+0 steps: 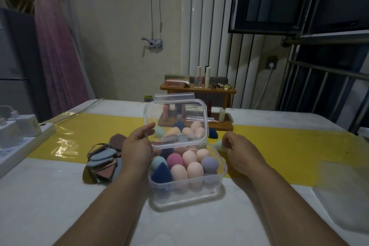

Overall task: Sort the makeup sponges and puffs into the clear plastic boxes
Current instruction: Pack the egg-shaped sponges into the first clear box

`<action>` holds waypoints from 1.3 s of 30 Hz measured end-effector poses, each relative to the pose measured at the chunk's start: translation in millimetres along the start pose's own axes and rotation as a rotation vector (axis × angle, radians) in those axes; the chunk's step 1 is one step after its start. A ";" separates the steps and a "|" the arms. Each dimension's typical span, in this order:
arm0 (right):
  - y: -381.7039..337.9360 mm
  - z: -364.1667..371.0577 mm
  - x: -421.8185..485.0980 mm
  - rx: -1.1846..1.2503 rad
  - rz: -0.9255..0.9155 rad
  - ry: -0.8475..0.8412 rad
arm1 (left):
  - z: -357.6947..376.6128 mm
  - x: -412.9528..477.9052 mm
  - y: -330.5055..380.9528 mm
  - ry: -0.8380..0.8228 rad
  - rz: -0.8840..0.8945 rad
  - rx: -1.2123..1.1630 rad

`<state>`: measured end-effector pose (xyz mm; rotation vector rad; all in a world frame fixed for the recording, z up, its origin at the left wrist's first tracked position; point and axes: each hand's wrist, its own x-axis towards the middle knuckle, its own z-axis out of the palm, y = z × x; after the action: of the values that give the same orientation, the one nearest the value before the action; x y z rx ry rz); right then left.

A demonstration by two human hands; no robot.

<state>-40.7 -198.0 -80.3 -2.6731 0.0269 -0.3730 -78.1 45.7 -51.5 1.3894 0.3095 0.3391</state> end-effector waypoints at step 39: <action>-103.7 -17.4 -61.6 0.375 -0.449 -0.492 | 4.3 1.1 -6.7 -0.072 0.074 -0.073</action>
<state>-108.8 -106.8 -36.7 -2.3046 -0.7237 0.1479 -75.0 41.3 -57.4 1.3403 0.1852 0.3566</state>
